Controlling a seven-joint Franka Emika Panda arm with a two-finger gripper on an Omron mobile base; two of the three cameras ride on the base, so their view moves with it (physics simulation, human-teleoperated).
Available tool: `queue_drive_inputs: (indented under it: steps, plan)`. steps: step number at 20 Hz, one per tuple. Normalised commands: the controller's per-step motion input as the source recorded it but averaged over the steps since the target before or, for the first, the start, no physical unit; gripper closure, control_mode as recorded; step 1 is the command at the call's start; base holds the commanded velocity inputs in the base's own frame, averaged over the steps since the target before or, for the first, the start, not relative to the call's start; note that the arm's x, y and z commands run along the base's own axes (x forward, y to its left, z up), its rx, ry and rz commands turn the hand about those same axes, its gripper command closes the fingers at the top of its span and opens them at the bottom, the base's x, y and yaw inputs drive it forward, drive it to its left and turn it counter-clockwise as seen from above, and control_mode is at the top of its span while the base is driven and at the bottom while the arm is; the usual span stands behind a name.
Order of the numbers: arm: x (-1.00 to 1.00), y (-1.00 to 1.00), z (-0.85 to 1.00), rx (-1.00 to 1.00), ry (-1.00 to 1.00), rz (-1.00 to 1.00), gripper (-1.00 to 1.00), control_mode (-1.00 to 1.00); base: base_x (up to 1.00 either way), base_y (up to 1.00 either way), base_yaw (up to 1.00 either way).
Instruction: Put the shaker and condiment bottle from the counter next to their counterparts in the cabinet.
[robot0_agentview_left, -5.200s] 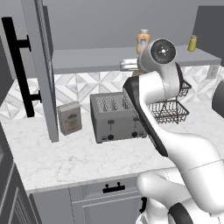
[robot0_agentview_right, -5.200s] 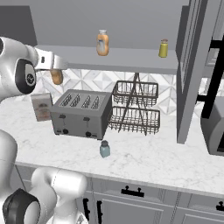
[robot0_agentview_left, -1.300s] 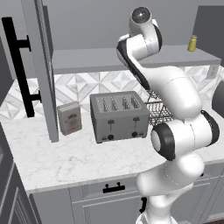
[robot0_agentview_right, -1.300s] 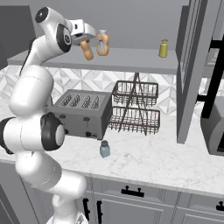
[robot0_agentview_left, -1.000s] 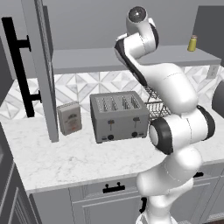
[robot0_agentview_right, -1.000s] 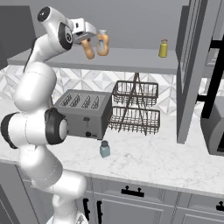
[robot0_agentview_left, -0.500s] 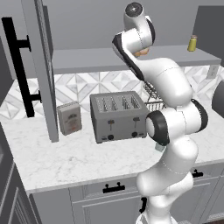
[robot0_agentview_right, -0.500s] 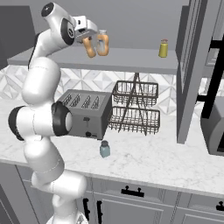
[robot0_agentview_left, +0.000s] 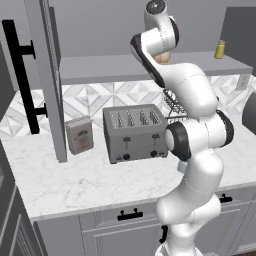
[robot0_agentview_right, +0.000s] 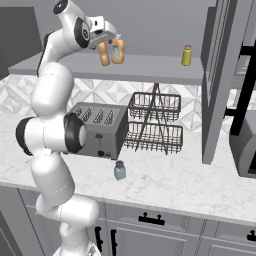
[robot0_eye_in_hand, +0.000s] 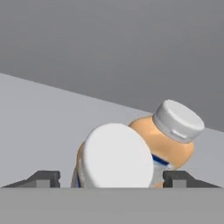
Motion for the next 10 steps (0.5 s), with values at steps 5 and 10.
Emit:
queue_drive_inputs:
  steps: [5,10]
  plan:
    - [-0.10,-0.04,-0.08,0.00,0.00,0.07,-1.00,-1.00,0.00,0.00,0.00]
    - [-0.45,0.00,-0.03,0.00,-0.05,0.10,-1.00,-1.00,0.00,0.00,0.00]
